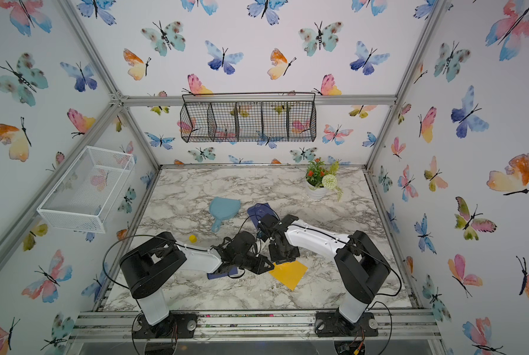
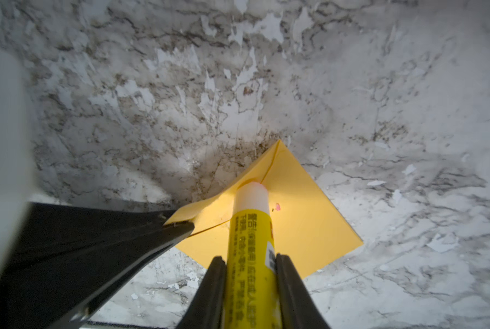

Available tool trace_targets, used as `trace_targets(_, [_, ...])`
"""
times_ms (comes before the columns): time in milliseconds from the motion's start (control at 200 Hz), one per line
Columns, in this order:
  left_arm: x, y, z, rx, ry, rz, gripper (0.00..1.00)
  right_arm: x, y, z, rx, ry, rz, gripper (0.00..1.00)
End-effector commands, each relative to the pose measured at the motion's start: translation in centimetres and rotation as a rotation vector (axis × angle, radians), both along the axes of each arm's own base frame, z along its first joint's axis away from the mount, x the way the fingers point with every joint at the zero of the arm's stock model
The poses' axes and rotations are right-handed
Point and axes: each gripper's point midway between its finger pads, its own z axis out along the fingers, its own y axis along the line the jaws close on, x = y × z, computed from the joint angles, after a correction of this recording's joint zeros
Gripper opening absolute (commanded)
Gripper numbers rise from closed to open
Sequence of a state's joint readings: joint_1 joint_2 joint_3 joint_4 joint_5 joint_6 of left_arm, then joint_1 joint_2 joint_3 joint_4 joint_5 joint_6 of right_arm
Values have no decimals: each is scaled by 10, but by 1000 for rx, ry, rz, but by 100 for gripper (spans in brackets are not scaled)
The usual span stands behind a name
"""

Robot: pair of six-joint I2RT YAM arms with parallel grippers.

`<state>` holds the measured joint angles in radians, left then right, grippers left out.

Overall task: Seal the envelope with a glue stick
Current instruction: Apply the envelope at the center of the board.

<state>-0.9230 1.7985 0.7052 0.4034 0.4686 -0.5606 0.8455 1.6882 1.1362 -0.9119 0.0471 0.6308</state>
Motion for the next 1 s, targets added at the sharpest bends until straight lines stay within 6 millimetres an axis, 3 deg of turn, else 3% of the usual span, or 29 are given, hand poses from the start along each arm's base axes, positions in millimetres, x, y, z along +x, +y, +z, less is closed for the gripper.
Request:
trace_targets(0, [-8, 7, -16, 66, 25, -12, 0, -21, -8, -16, -11, 106, 16, 2])
trace_targets(170, [-7, 8, -17, 67, 24, -9, 0, -38, -5, -14, 38, 178, 39, 2])
trace_targets(380, [-7, 7, -18, 70, 29, -9, 0, -44, -1, -9, 67, 209, 59, 2])
trace_targets(711, [-7, 7, -18, 72, 29, -8, 0, -34, -6, 4, 25, 171, 67, 2])
trace_targets(996, [-7, 7, -18, 73, 29, -10, 0, -31, -18, -13, -23, 172, 55, 2])
